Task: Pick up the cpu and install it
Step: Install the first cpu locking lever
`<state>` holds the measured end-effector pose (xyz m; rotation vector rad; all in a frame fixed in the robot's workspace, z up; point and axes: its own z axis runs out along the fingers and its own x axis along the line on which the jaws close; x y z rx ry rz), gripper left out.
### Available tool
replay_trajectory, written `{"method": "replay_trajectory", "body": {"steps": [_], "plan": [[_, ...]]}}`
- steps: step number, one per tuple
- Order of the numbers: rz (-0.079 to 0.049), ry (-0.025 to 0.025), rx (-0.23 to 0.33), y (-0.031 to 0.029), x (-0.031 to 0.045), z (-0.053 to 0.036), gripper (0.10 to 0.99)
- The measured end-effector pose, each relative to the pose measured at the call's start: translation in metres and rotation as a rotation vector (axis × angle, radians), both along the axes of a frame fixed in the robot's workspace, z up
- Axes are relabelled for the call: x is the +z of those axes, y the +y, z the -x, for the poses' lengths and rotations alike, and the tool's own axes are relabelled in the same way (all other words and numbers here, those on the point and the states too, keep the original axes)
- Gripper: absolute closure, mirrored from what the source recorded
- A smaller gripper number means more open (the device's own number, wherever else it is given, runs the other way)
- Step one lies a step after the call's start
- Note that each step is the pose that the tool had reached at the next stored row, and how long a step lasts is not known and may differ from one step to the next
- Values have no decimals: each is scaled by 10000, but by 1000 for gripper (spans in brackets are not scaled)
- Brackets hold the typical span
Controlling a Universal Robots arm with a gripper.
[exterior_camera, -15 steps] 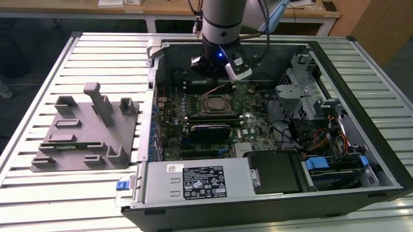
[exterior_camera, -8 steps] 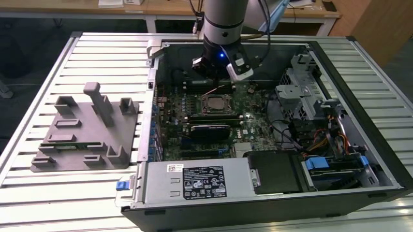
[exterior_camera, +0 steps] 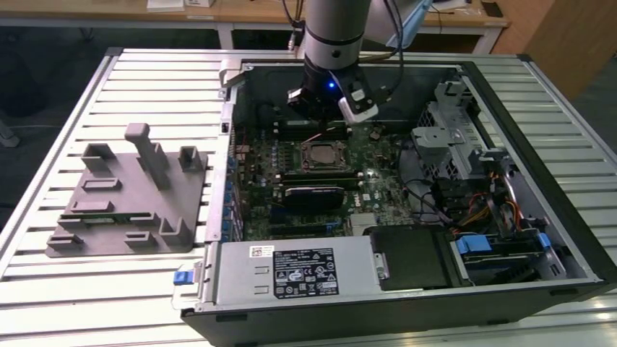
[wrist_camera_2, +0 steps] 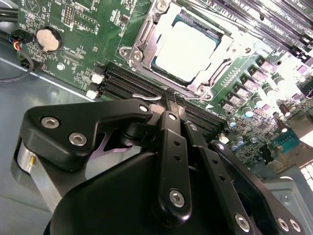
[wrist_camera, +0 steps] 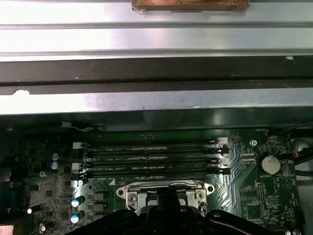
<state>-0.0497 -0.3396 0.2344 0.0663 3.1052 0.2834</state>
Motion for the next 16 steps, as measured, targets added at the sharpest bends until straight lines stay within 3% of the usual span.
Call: {"method": "replay_trajectory", "body": {"steps": [6,14,16], "plan": [[-4,-25,-1,-2,-9,0,980],[-1,-453,0,-2,-72,1,980],[-8,-513,0,-2,-89,2,980]]}}
